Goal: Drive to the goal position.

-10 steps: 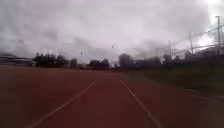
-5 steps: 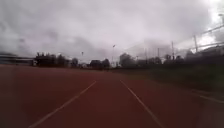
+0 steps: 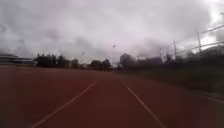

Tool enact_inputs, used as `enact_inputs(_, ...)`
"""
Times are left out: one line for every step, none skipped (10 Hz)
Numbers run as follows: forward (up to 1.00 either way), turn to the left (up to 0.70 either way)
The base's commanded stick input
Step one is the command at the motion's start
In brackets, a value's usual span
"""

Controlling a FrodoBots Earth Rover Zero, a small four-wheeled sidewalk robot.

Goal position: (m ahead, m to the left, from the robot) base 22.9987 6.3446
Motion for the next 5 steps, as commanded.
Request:
enact_inputs(0.7,0.0)
enact_inputs(0.7,0.0)
enact_inputs(0.7,0.0)
enact_inputs(0.7,0.0)
enact_inputs(0.7,0.0)
